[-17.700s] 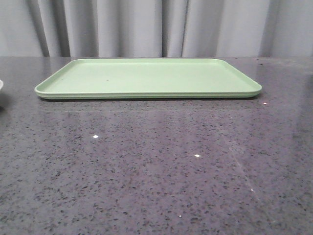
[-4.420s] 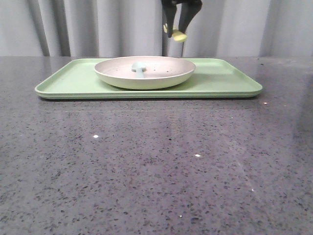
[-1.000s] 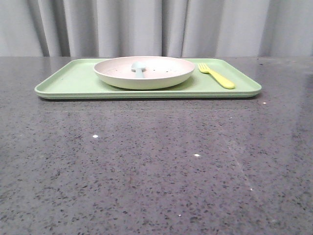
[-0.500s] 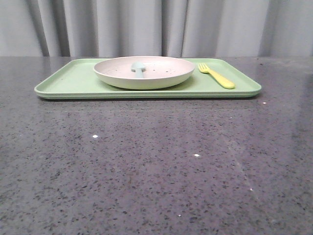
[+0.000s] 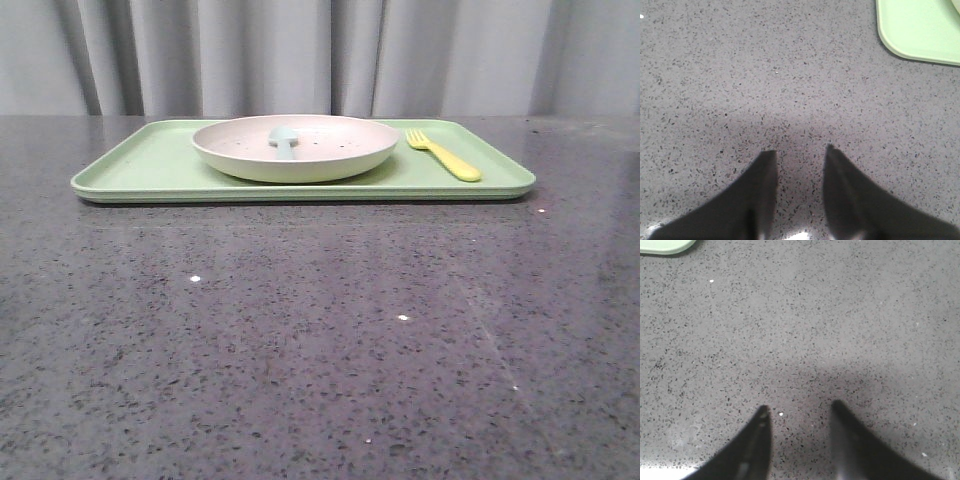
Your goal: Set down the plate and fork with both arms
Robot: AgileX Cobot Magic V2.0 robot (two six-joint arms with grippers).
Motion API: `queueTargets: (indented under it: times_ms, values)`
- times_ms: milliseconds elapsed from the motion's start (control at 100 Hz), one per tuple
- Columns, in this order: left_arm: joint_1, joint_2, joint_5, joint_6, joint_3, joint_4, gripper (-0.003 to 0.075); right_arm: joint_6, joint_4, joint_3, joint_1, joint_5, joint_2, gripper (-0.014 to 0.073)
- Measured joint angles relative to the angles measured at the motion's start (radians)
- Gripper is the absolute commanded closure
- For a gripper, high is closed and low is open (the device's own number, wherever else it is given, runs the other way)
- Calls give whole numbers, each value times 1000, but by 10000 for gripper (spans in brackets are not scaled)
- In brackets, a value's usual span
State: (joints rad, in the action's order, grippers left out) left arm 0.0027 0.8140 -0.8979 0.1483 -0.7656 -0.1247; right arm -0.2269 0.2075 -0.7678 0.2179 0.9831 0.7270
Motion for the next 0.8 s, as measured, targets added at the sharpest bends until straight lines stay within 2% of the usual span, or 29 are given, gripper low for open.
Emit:
queueTargets:
  times_ms: [40,80,800]
  values:
    - [0,0,0,0,0,0,702,0,0,0,0,0,0,666]
    - [0,0,0,0,0,-2,740,0,0,0,0,0,0,657]
    - [0,0,1,0,0,-2,741,0,0,0,0,0,0,662]
